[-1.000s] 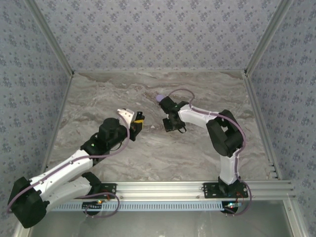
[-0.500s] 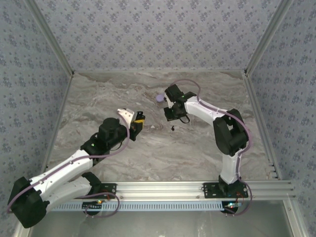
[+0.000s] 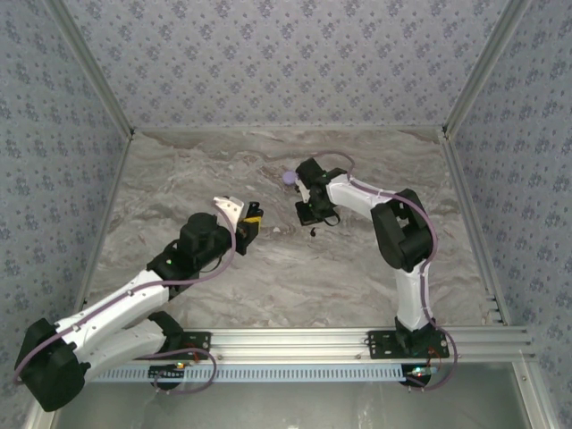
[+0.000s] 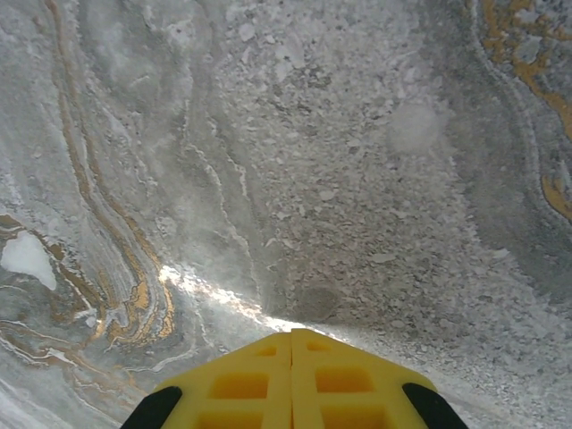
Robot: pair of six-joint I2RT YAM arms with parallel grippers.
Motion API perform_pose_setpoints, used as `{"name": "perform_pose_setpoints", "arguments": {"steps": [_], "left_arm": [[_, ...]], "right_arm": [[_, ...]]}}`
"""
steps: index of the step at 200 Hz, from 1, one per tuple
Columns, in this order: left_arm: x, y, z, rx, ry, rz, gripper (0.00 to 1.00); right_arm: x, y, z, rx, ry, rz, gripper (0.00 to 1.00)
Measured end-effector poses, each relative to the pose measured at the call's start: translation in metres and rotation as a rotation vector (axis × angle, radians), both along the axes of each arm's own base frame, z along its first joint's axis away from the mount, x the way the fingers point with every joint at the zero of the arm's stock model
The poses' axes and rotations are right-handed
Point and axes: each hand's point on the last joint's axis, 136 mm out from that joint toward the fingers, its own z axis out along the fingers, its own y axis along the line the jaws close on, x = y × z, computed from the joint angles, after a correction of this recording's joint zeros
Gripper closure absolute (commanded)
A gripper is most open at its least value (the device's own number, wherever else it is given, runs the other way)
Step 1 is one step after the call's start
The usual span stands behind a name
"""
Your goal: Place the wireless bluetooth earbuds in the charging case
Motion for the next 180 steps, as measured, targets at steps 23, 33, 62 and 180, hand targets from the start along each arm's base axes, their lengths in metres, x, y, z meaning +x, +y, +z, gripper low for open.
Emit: {"name": "perform_pose_setpoints", "arguments": {"steps": [23,33,62,180], "left_arm": [[0.000,0.000,0.000,0.000,0.000,0.000,0.79],[0.000,0.000,0.000,0.000,0.000,0.000,0.78],[0.000,0.000,0.000,0.000,0.000,0.000,0.79],[0.000,-0.001,0.000,0.000,0.001,-0.004,0.78]], "right_arm": [[0.000,-0.003,-0.003,-0.013,0.005,-0.003,0.91],[-0.001,-0.003,-0.003,-0.014,0.007,-0.003,0.91],[-0.002,-0.005,-0.005,-0.023,0.008,-0.005,0.91],[-0.011,-0.023,-0.012,-0.091,0.002,-0.014,0.90]]}}
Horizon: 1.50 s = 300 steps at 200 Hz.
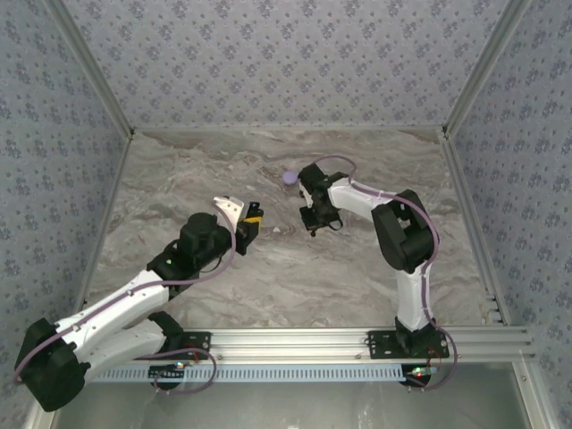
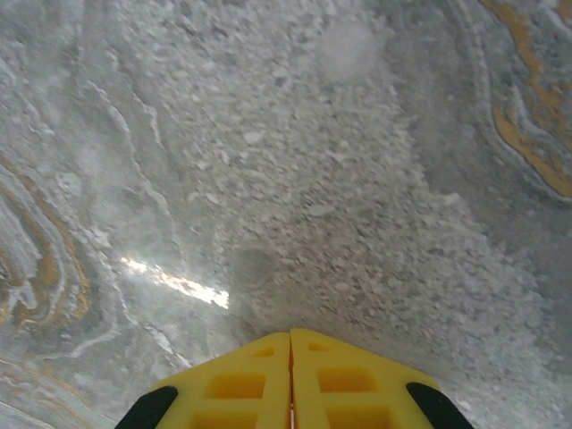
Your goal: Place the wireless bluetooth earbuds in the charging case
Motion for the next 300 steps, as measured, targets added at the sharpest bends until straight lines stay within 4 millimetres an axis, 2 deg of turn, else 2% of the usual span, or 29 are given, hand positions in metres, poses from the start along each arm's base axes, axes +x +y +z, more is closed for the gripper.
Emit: {"name": "perform_pose_setpoints", "arguments": {"steps": [81,179,230,267,300], "left_arm": [[0.001,-0.001,-0.001,0.002,0.002,0.000,0.78],[0.001,-0.001,-0.001,0.002,0.002,0.000,0.79],[0.001,-0.001,-0.001,0.002,0.002,0.000,0.78],[0.001,-0.001,-0.001,0.002,0.002,0.000,0.79],[0.001,-0.001,-0.001,0.002,0.002,0.000,0.78]], "right_arm": [[-0.018,-0.019,-0.001,-0.070,0.017,-0.004,0.89],[-0.033,-0.012,0.000,-0.076,0.038,0.037,0.87],[-0.030,-0.011,0.017,-0.051,0.004,0.034,0.78],[-0.031,-0.006,0.024,-0.017,0.003,0.011,0.61],[-0.034,-0.002,0.024,0.000,0.016,-0.036,0.60]]}}
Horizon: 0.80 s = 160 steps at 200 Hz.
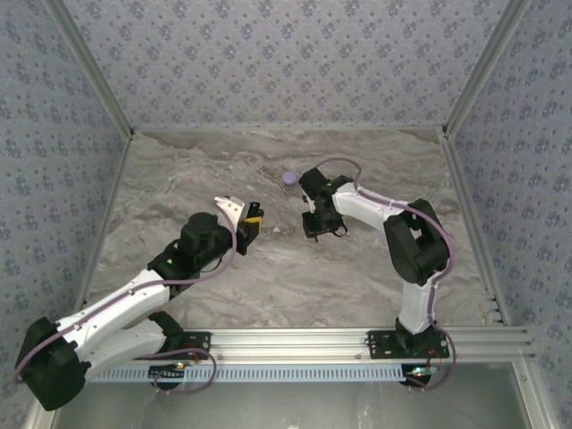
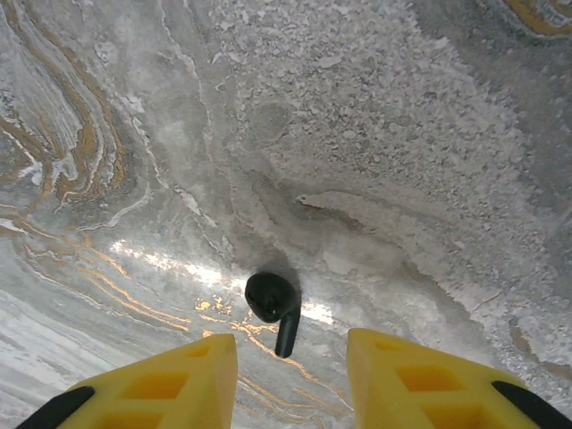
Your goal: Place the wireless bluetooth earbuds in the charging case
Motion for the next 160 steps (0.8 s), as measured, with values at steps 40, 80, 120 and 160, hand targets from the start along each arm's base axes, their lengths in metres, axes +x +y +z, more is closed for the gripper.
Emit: {"name": "perform_pose_setpoints", "arguments": {"steps": [40,80,120,160], "left_arm": [[0.000,0.000,0.000,0.000,0.000,0.000,0.79],[0.000,0.000,0.000,0.000,0.000,0.000,0.79],[0.000,0.000,0.000,0.000,0.000,0.000,0.78],[0.000,0.000,0.000,0.000,0.000,0.000,0.79]], "right_arm": [[-0.001,0.004,0.000,0.010,0.008,-0.057,0.60],[0.001,0.014,-0.006,-0.001,0.009,-0.064,0.60],[0.001,0.014,-0.009,-0.046,-0.002,-0.074,0.60],[0.006,0.013,-0.010,-0.071,-0.013,-0.084,0.60]]}}
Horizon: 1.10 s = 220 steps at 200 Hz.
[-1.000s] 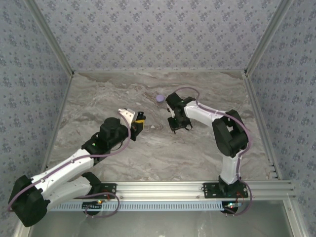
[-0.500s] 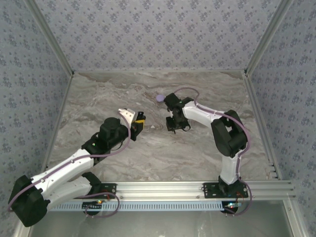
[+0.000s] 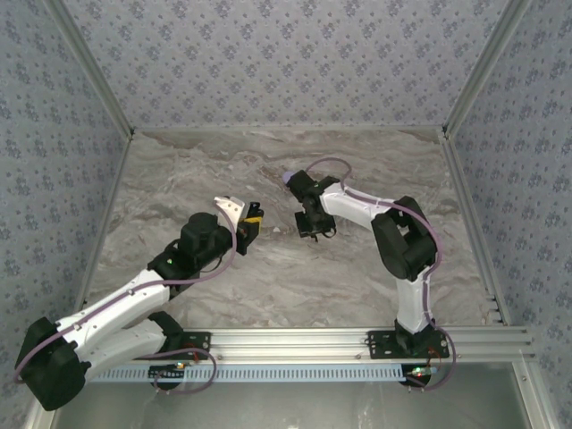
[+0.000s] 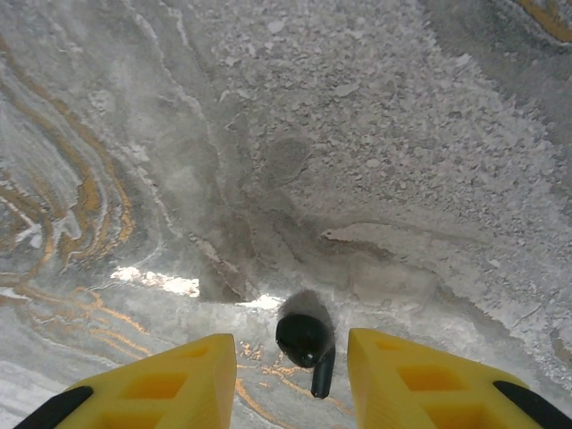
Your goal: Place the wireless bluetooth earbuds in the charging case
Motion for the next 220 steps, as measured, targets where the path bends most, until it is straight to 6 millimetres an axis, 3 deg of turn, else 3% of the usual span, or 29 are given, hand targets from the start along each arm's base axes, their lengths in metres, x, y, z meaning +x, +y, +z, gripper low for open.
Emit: {"name": "perform_pose_setpoints", "arguments": {"steps": [53,220], "left_arm": [[0.000,0.000,0.000,0.000,0.000,0.000,0.79],[0.000,0.000,0.000,0.000,0.000,0.000,0.79]], "right_arm": [[0.000,0.000,-0.010,-0.032,0.022,0.003,0.61],[0.001,-0.001,-0.016,-0.074,0.033,0.005,0.68]]}}
